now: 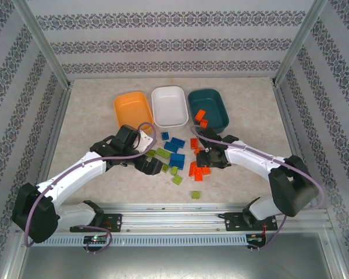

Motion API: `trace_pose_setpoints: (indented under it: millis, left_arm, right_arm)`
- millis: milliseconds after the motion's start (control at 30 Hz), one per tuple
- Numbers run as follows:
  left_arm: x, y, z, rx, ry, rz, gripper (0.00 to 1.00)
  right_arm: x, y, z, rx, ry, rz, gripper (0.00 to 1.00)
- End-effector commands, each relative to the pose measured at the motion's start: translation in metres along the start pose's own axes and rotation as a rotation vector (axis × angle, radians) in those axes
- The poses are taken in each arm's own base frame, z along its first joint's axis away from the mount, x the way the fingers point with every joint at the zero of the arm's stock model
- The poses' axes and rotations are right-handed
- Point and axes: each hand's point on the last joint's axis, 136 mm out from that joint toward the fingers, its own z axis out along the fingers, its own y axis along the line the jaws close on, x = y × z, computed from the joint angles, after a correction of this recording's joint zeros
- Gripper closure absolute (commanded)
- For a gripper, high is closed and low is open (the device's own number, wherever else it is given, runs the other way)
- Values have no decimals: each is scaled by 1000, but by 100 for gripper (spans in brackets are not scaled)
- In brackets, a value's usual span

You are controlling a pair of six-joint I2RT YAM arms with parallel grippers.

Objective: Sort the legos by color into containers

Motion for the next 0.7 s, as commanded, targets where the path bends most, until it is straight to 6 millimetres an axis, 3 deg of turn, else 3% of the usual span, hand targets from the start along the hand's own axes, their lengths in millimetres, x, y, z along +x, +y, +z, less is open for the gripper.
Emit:
trace_pose_setpoints:
  millis: [0,300,500,667]
  left_arm:
    - [-1,-2,-3,-14,11,30,0]
    - [-1,-1,-2,-17,14,31,0]
    - [-1,-1,-3,-14,13,29,0]
    - [-2,-1,-2,-15,18,25,0]
  right_arm:
    - [-7,4,9,-8,6,12,42]
    - [-10,-9,24,66,29,22,48]
    - [-2,-28,25,87,38,74,55]
    - [7,-29,27,73,47,85,57]
